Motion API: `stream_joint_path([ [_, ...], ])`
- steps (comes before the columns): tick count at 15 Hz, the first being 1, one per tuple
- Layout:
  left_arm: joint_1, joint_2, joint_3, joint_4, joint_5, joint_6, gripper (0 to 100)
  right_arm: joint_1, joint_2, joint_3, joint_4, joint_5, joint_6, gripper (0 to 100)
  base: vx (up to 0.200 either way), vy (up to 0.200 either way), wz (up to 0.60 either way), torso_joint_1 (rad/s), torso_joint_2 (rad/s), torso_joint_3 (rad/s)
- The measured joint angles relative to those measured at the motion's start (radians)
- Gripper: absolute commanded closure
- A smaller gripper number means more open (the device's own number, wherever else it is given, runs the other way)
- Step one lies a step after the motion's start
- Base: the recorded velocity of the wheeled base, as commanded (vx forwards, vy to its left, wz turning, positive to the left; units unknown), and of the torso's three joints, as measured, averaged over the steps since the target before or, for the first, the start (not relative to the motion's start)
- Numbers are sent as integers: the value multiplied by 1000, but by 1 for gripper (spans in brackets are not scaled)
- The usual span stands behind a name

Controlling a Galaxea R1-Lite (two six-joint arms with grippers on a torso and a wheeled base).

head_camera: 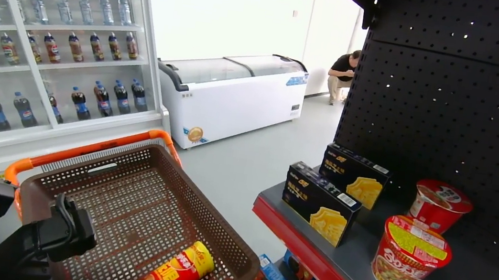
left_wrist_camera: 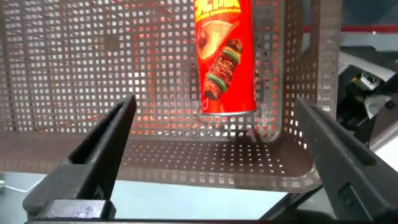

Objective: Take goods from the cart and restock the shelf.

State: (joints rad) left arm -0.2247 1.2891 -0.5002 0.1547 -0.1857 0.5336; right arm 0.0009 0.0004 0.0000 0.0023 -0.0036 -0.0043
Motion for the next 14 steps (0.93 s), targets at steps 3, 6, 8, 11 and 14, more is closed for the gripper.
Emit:
stream_joint_path([
  [3,4,-10,11,-3,1,0,0,-1,0,0,-1,1,0,0,0,0,0,0,0,0],
  [6,6,-12,13,-15,1,1,0,-1,0,0,-1,1,0,0,-200,-200,0,7,4,-4],
  [8,5,-14,26,-12,2,1,0,-1,0,0,-1,1,0,0,0,0,0,0,0,0],
  [11,5,-16,26,-15,2,0,0,-3,0,0,-2,1,0,0,0,0,0,0,0,0],
  [14,5,-16,29,-18,0,1,0,0,0,0,0,0,0,0,-67,0,0,1,1,1],
])
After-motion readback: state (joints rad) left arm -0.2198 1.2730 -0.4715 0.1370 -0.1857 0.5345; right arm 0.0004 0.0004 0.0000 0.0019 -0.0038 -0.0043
